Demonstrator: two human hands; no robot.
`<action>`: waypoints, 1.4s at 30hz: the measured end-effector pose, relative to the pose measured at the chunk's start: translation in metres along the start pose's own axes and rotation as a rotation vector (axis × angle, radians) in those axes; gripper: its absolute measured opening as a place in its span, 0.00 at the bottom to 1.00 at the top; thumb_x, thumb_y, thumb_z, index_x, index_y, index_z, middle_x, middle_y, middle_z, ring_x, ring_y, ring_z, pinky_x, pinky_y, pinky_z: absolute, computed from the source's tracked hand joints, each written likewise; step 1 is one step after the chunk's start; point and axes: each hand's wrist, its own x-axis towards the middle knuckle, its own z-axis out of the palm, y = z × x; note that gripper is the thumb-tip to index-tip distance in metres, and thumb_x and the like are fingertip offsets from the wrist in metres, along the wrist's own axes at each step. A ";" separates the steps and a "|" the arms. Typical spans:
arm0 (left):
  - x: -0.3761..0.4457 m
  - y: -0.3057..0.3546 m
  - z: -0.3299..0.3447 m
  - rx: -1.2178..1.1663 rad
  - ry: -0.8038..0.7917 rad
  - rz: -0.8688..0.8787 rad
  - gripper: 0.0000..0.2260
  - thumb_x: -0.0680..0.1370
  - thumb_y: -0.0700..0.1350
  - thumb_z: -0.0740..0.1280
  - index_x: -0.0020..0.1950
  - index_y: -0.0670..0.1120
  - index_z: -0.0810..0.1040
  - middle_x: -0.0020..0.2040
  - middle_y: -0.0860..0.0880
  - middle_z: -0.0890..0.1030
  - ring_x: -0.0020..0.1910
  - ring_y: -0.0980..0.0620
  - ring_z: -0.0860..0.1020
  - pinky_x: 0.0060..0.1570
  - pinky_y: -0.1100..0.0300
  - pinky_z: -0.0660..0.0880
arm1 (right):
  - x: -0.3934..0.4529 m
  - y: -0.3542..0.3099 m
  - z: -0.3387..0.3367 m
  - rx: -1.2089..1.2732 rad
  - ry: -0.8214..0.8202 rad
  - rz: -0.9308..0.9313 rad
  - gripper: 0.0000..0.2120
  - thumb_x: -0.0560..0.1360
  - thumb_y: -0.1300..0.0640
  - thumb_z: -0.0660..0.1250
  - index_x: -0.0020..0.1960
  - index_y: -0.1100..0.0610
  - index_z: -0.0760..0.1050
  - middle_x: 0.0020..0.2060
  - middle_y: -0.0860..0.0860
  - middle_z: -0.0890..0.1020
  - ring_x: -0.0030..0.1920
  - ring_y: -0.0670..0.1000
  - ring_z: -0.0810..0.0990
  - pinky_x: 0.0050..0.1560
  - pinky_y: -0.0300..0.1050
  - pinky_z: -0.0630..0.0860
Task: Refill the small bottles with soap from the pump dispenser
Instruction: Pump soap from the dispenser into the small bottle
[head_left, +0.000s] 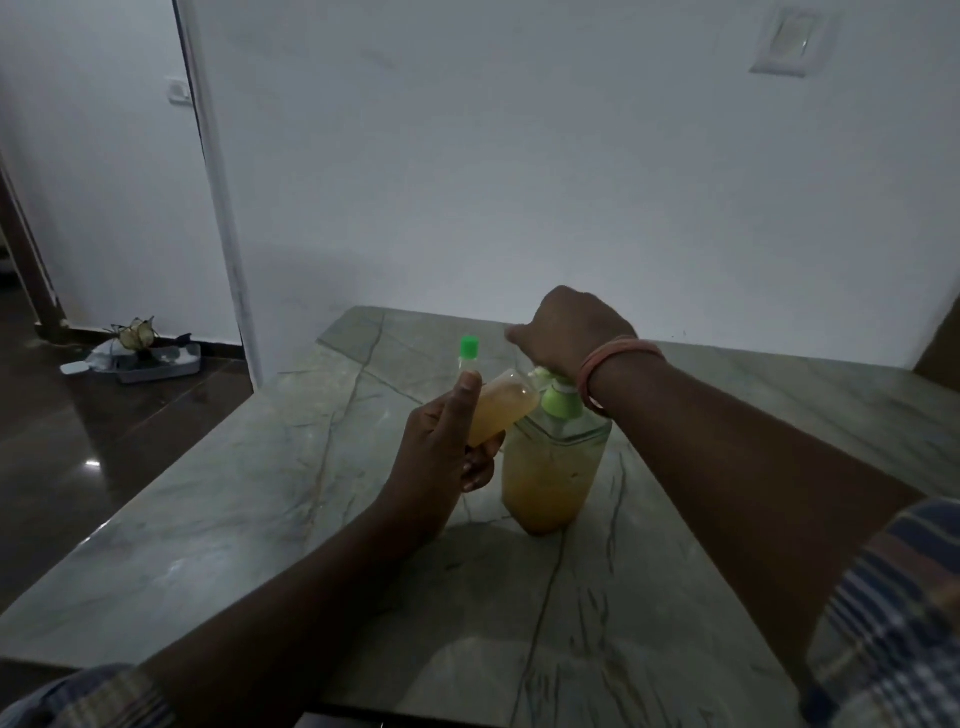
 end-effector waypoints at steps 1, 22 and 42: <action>0.000 0.000 0.000 -0.008 0.000 -0.001 0.24 0.78 0.61 0.59 0.55 0.40 0.76 0.30 0.45 0.73 0.24 0.53 0.67 0.24 0.62 0.65 | 0.000 -0.002 -0.002 -0.012 -0.003 -0.004 0.14 0.73 0.46 0.67 0.34 0.54 0.72 0.32 0.50 0.77 0.33 0.50 0.75 0.35 0.42 0.69; 0.001 0.000 0.000 0.039 0.012 0.003 0.25 0.75 0.64 0.60 0.53 0.42 0.77 0.32 0.45 0.75 0.25 0.52 0.69 0.26 0.61 0.67 | 0.002 0.003 0.002 0.026 0.044 0.067 0.10 0.71 0.50 0.68 0.35 0.54 0.73 0.33 0.51 0.78 0.34 0.51 0.77 0.30 0.40 0.66; 0.001 -0.002 -0.001 0.023 -0.015 0.025 0.25 0.78 0.62 0.59 0.52 0.40 0.77 0.30 0.46 0.74 0.24 0.52 0.68 0.26 0.61 0.66 | 0.005 0.000 0.001 0.009 0.027 0.035 0.10 0.72 0.49 0.65 0.36 0.55 0.73 0.34 0.51 0.79 0.35 0.53 0.77 0.32 0.41 0.67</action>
